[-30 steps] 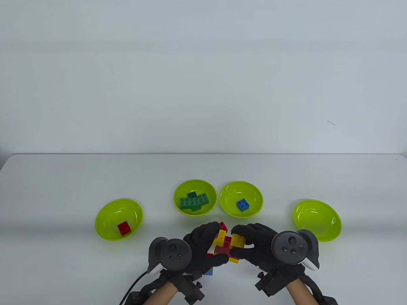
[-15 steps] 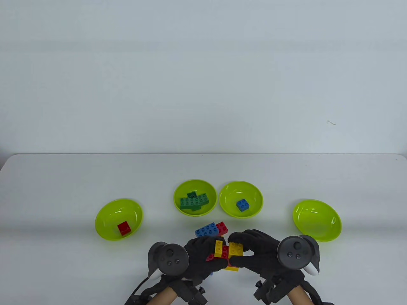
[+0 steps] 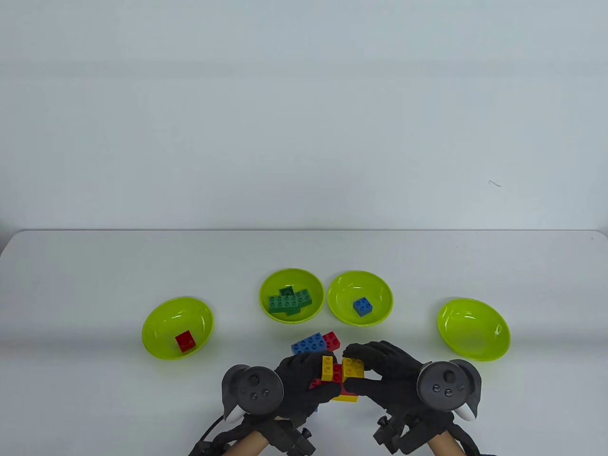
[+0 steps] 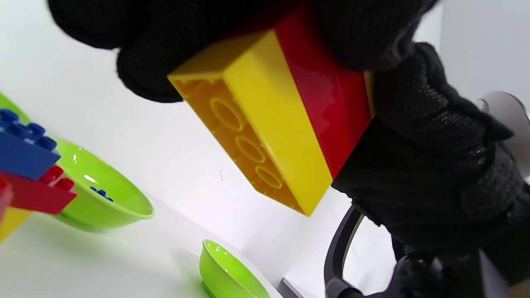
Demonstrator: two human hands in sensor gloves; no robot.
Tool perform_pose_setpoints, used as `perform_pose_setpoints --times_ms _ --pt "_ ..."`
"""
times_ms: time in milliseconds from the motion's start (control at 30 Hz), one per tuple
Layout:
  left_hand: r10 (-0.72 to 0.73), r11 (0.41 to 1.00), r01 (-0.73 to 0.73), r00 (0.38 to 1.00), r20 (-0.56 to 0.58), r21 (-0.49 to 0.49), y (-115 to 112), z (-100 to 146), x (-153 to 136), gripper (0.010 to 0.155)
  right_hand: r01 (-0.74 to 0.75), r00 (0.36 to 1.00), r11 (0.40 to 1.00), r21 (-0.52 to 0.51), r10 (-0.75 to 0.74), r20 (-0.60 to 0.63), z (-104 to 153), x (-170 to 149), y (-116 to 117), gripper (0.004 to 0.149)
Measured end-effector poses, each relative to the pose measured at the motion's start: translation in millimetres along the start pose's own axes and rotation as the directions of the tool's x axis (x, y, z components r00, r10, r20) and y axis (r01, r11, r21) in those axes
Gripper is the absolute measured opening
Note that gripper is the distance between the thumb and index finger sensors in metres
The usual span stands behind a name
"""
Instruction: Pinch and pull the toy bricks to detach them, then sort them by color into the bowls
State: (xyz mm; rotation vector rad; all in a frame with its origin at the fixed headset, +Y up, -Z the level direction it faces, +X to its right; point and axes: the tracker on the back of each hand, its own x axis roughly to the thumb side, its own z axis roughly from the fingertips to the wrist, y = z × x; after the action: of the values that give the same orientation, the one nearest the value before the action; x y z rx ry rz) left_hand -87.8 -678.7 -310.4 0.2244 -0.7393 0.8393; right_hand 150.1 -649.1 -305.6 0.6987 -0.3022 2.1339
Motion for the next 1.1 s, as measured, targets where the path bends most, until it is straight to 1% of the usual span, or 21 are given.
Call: perform_pose_setpoints --times_ms 67,100,133,167,200,267,300,333,400,467,567,600,667,733,900,967,1000,1033,1100 --pt "-0.102 0.995 0.101 0.993 0.06 0.008 0 0 3 0.067 0.066 0.997 0.998 -0.004 -0.066 -0.045 -1 -6 -1 0.059" --pt "-0.132 0.991 0.132 0.989 0.071 0.014 1 0 4 0.067 0.118 0.991 0.993 -0.011 -0.119 -0.064 0 -10 -1 0.059" --pt "-0.139 0.99 0.139 0.987 0.075 0.011 1 0 4 0.067 0.173 0.98 0.984 -0.049 -0.176 -0.093 0 -13 -3 0.059" --pt "-0.119 0.993 0.119 0.991 0.067 0.005 0 0 4 0.067 0.186 0.975 0.98 -0.07 -0.192 -0.11 0 -15 -5 0.059" --pt "-0.07 0.998 0.07 0.996 0.05 0.003 0 1 3 0.067 0.165 0.975 0.982 -0.093 -0.177 -0.131 0 -19 -11 0.06" --pt "-0.026 1.0 0.026 0.999 0.031 0.013 0 1 1 0.067 0.044 0.983 0.988 -0.146 -0.07 -0.172 1 -28 -24 0.06" --pt "-0.026 1.0 0.026 0.999 0.027 0.016 2 1 0 0.067 -0.047 0.979 0.984 -0.173 0.011 -0.203 1 -35 -32 0.06" --pt "-0.034 0.999 0.034 0.999 0.028 0.02 3 1 0 0.067 -0.113 0.971 0.976 -0.184 0.07 -0.229 1 -41 -39 0.06" --pt "-0.049 0.998 0.048 0.998 0.03 0.028 5 1 1 0.067 -0.269 0.926 0.943 -0.195 0.198 -0.321 3 -60 -55 0.06" --pt "-0.038 0.999 0.037 0.999 0.027 0.035 7 1 1 0.067 -0.373 0.871 0.914 -0.158 0.286 -0.4 4 -78 -70 0.061" --pt "-0.028 0.999 0.027 0.999 0.026 0.042 9 1 2 0.067 -0.515 0.749 0.855 -0.067 0.411 -0.52 8 -108 -91 0.061" --pt "-0.028 0.999 0.027 0.999 0.026 0.042 10 1 2 0.068 -0.54 0.722 0.84 -0.049 0.432 -0.541 9 -116 -95 0.061" --pt "-0.027 0.999 0.026 0.999 0.025 0.043 10 1 2 0.068 -0.577 0.653 0.816 0.021 0.477 -0.588 13 -135 -102 0.061" --pt "-0.022 0.999 0.021 0.999 0.023 0.044 11 1 1 0.068 -0.584 0.6 0.808 0.071 0.489 -0.634 16 -149 -106 0.061" --pt "-0.02 0.999 0.019 1.0 0.013 0.047 13 1 0 0.068 -0.565 0.543 0.815 0.132 0.487 -0.684 22 -171 -104 0.061" --pt "-0.018 0.999 0.018 1.0 0.009 0.049 14 2 -1 0.068 -0.579 0.487 0.796 0.175 0.51 -0.709 25 -178 -101 0.061" --pt "-0.018 0.999 0.017 1.0 0.008 0.05 14 2 -1 0.068 -0.583 0.474 0.789 0.192 0.523 -0.709 26 -181 -100 0.061" --pt "-0.017 0.999 0.017 1.0 0.007 0.05 15 2 -2 0.068 -0.581 0.472 0.789 0.2 0.527 -0.707 26 -183 -99 0.061" --pt "-0.018 0.999 0.017 1.0 0.005 0.05 15 2 -2 0.068 -0.561 0.489 0.807 0.186 0.504 -0.711 27 -186 -99 0.061"
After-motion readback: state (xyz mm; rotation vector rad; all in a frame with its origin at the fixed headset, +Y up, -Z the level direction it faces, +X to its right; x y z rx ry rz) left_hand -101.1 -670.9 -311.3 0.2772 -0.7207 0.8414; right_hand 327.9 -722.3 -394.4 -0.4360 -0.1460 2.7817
